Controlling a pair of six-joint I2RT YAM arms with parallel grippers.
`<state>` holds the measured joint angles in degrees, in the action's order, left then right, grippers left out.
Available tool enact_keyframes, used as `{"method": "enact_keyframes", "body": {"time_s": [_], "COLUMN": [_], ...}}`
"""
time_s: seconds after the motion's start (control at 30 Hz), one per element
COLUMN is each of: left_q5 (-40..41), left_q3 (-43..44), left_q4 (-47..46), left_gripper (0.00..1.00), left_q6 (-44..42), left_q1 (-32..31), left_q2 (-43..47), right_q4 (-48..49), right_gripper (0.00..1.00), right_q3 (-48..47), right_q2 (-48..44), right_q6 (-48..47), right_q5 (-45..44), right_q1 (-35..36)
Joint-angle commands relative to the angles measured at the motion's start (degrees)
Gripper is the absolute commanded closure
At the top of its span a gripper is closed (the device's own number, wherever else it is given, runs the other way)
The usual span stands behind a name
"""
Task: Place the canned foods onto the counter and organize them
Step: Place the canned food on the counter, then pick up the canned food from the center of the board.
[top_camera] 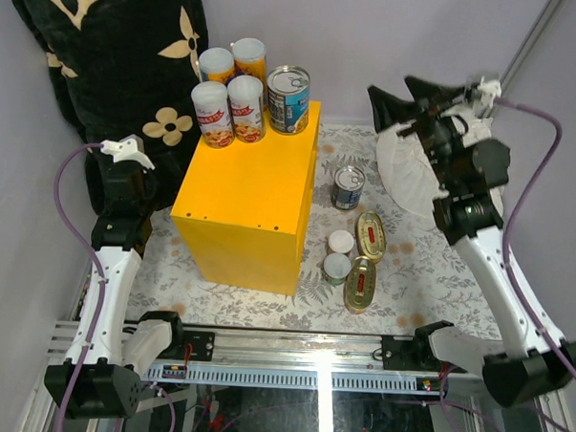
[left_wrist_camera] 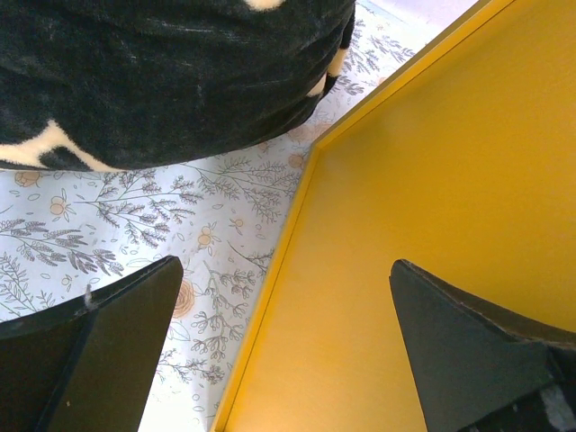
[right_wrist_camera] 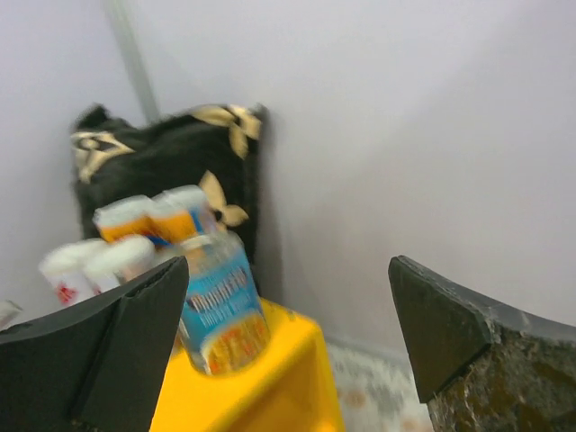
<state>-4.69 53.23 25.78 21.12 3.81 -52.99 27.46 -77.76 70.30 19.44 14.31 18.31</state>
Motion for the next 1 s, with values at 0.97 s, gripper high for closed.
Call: {"method": "enact_keyframes", "body": {"time_s": [0.97], "left_q5": [-4.39], "left_q3": [-0.91], "left_q4": [-1.87], "left_gripper": [0.00], "left_q6": [-0.12], "left_q1": [-1.46], "left_q2": [0.63], "right_q4": [-3.93], "right_gripper": [0.01], "right_q3": [26.39], "right_q2": [21.97], "right_q6": [-8.41], "right_q5": [-10.02], "right_q1": [2.06]}}
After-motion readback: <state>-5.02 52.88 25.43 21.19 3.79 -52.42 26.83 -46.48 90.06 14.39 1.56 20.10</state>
